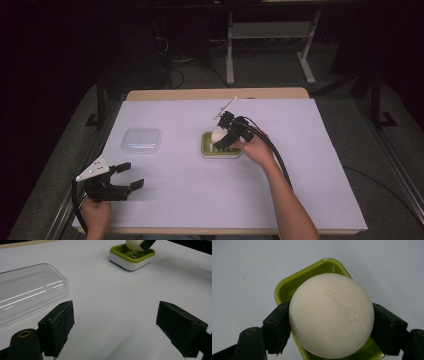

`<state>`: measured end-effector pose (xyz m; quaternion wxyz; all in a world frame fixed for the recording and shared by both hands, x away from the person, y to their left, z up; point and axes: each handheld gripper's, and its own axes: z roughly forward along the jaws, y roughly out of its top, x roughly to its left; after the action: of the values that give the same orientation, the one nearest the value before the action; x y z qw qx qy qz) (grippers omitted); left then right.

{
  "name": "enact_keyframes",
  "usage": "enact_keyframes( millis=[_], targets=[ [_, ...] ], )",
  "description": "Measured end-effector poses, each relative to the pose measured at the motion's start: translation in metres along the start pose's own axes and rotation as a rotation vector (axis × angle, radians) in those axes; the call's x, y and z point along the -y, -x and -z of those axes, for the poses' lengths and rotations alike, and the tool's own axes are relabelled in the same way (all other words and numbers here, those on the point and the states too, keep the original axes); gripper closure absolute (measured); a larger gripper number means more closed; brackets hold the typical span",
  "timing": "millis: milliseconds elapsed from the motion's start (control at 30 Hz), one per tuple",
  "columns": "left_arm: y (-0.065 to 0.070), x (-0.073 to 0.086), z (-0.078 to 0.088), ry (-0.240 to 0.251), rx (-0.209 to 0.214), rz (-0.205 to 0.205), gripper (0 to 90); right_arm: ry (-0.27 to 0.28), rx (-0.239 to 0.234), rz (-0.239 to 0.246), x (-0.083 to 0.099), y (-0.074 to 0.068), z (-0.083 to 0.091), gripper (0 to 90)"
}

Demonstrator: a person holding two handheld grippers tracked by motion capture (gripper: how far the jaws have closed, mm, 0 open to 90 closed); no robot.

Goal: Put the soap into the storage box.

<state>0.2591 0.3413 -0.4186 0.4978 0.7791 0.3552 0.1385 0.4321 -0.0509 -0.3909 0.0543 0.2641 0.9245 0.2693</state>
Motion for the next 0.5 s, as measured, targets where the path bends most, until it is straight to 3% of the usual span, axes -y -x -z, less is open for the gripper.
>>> enact_keyframes(
  millis=[500],
  targets=[
    [-0.0005,0.0003,0.0004,0.001,-0.001,0.000,14.5,-0.020,0.001,-0.019,0.0047,0.0028,-0.0091,23.8]
  ],
)
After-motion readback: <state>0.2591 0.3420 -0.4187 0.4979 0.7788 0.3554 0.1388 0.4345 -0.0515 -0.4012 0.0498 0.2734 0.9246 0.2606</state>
